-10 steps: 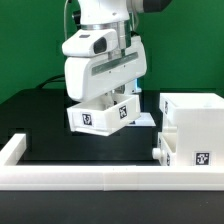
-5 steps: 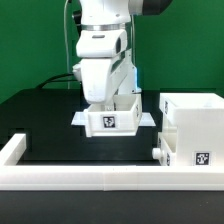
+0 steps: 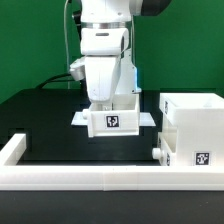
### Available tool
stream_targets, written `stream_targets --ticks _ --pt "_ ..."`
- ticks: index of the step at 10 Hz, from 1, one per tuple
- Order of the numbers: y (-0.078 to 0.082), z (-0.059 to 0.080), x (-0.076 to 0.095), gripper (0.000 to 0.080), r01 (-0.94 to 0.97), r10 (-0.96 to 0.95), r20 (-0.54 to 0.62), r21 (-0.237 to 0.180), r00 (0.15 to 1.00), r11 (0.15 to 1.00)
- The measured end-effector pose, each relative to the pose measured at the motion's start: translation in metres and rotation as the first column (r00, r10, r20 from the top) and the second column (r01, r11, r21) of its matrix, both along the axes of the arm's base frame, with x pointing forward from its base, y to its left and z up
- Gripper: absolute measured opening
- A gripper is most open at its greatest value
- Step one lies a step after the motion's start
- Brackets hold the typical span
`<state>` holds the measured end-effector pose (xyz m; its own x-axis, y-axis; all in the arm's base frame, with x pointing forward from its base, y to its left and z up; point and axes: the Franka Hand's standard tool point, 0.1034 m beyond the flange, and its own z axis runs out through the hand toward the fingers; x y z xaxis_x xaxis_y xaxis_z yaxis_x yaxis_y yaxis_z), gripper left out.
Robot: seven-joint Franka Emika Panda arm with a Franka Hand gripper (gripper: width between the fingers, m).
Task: Assemble drawer
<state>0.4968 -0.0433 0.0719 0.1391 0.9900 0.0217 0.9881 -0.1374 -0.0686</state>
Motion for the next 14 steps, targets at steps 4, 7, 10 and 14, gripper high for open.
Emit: stream_targets --ticks 4,7,10,14 --pt "-0.012 -0.002 0.005 0.0045 -0.048 0.048 0.010 0.025 0.999 0.999" --pt "-0.003 -0.002 0.009 0.0045 -0.056 0.055 0.010 0.010 0.998 0.998" --pt "0.000 -0.001 0.011 0.0045 -0.036 0.036 0.010 -0.030 0.999 0.999" --pt "0.004 0.000 0.012 0.0045 -0.116 0.116 0.000 -0.090 0.993 0.989"
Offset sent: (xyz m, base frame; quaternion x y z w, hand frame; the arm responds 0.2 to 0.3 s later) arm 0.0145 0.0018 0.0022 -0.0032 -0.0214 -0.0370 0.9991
